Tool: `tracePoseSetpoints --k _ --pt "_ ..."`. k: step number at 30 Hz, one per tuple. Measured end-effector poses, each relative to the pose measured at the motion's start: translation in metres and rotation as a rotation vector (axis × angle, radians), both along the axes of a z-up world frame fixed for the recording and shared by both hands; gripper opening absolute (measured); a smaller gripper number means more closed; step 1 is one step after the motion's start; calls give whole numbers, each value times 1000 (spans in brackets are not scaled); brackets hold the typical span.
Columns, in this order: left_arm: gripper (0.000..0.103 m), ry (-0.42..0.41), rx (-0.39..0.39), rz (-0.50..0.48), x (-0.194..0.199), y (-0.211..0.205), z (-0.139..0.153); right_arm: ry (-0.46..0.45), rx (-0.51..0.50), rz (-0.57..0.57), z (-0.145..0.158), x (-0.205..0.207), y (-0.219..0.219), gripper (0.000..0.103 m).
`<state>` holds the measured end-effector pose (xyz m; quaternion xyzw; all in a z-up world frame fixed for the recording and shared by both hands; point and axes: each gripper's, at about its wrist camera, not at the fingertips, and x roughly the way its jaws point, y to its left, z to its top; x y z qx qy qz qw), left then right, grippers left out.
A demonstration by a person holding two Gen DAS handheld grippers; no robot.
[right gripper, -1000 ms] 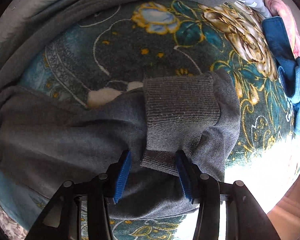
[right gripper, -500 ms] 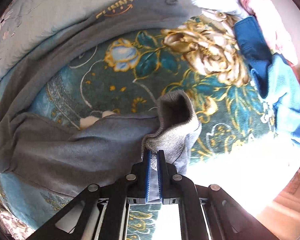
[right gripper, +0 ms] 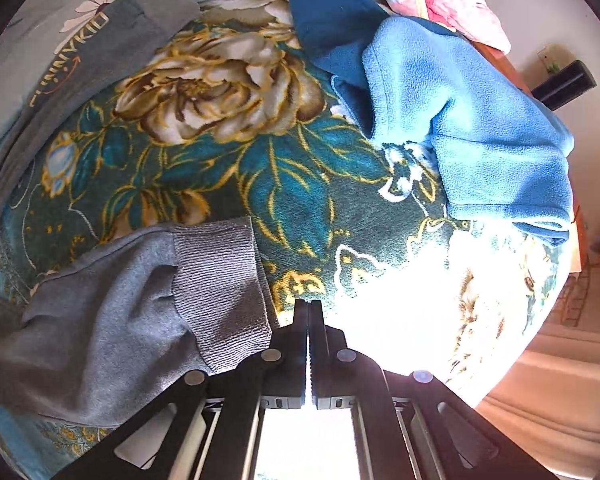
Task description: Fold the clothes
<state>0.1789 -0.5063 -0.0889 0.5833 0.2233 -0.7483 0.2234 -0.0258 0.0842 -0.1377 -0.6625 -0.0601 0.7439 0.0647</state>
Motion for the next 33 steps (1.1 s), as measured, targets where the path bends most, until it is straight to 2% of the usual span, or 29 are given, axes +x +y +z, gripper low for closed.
tracePoseSetpoints --k 3,8,9,11,12,13,15,18,24,27,29,33 --pt "52 -1 10 9 -4 2 0 14 0 -2 4 -1 2 2" --pt "52 31 3 9 -16 -4 10 51 -44 10 30 -9 2 3" --pt "53 38 -2 5 -19 -8 13 70 -45 23 39 -11 -2 6" --pt "57 47 -12 -1 -27 -16 17 119 -54 58 57 -17 -19 21" --pt "64 46 -17 -5 -32 -21 17 143 -59 76 66 -20 -28 31" --pt "65 49 -24 -10 -38 -27 17 168 -63 94 75 -23 -36 40" --pt "65 52 -27 -32 -52 -39 11 211 -80 134 91 -30 -56 44" --pt "65 35 -19 -68 -75 -59 -9 206 -174 262 86 -47 -115 45" --pt "65 -14 26 -149 -107 -84 -54 134 -314 602 46 -84 -286 45" --pt "65 -26 61 -229 -122 -86 -70 82 -348 743 25 -99 -358 46" --pt "65 -39 58 -291 -133 -85 -79 46 -371 810 11 -107 -398 51" --pt "65 -75 74 -386 -151 -83 -100 24 -324 908 -14 -122 -450 53"
